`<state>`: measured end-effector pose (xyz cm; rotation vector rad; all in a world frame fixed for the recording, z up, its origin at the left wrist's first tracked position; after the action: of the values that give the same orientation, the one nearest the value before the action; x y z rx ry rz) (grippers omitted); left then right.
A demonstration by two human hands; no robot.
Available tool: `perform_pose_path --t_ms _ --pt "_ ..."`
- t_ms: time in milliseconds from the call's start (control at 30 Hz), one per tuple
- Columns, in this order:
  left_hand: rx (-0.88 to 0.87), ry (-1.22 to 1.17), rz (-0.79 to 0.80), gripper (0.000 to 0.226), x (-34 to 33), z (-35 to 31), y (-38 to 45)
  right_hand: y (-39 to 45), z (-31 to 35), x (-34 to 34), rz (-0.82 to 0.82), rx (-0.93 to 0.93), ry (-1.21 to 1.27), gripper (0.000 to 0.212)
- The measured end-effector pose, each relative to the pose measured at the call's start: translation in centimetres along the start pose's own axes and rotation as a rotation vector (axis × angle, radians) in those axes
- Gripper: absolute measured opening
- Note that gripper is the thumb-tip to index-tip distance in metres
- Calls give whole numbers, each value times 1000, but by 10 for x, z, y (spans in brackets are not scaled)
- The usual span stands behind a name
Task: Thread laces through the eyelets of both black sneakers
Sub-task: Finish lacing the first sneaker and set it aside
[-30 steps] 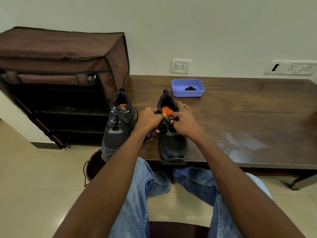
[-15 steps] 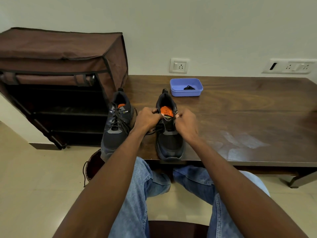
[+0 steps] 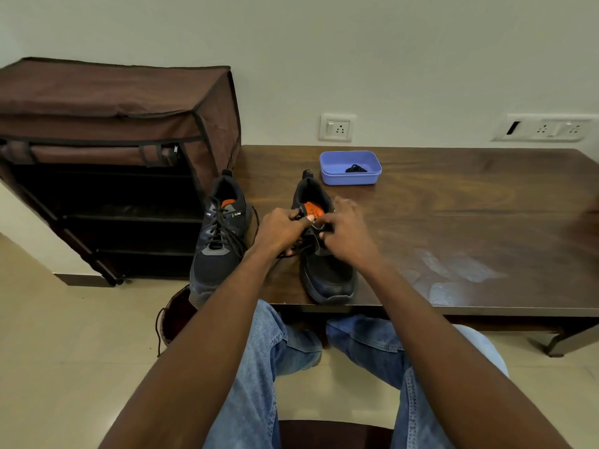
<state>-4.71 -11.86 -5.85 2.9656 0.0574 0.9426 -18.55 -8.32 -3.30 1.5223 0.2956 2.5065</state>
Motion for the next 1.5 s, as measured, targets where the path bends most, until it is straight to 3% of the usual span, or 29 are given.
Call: perform_pose_path --t_ms 67,167,300,433,533,633,733,833,900,967,1033,1133,1300,1367,1500 --pt "-2 10 -13 21 1 -1 1 -4 0 -12 81 -3 -60 31" --pt "32 -13 -8 25 -1 5 4 1 -6 -8 61 -54 28 16" --pt "32 -31 5 21 -2 3 3 -1 -9 -18 195 -42 46 34" --pt "12 -9 4 19 -1 -1 1 -5 -6 -11 126 -63 -26 17" --pt "24 -8 -2 23 2 -1 1 0 -24 10 19 -316 98 19" --pt "32 19 -14 28 6 -1 3 -5 -68 24 -139 -678 427 27" --pt "24 29 -17 31 6 -2 3 -16 -104 55 -365 -862 488 16" --pt "7 42 -21 30 6 -4 1 -17 -103 66 -357 -776 275 17" --pt "5 46 -20 28 5 -5 0 -3 -76 68 -355 -478 144 33" --pt "4 45 -21 27 4 -5 0 6 -31 49 -217 -133 43 40" --pt "-1 52 -25 29 5 -6 0 4 -8 17 -16 2 -51 40" --pt "-8 73 -27 28 4 -6 1 -5 0 -14 159 21 -121 33" --pt "-16 71 -20 31 4 -5 1 -3 -5 -7 140 -115 15 11" --pt "-12 58 -15 30 4 -4 1 1 -24 12 53 -253 48 16" --pt "-6 33 -12 25 3 -2 2 -3 -79 74 -357 -555 110 21"
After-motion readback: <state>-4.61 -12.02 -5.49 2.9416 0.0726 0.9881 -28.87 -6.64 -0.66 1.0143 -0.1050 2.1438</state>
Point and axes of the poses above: each hand's wrist, its own y-axis towards the middle knuckle, its own x-axis out of the back of the hand, z = x × y, the point moved 10 cm from there along y, towards the middle knuckle, and after that the axes turned 12 degrees about -z, right-handed, at the moved point
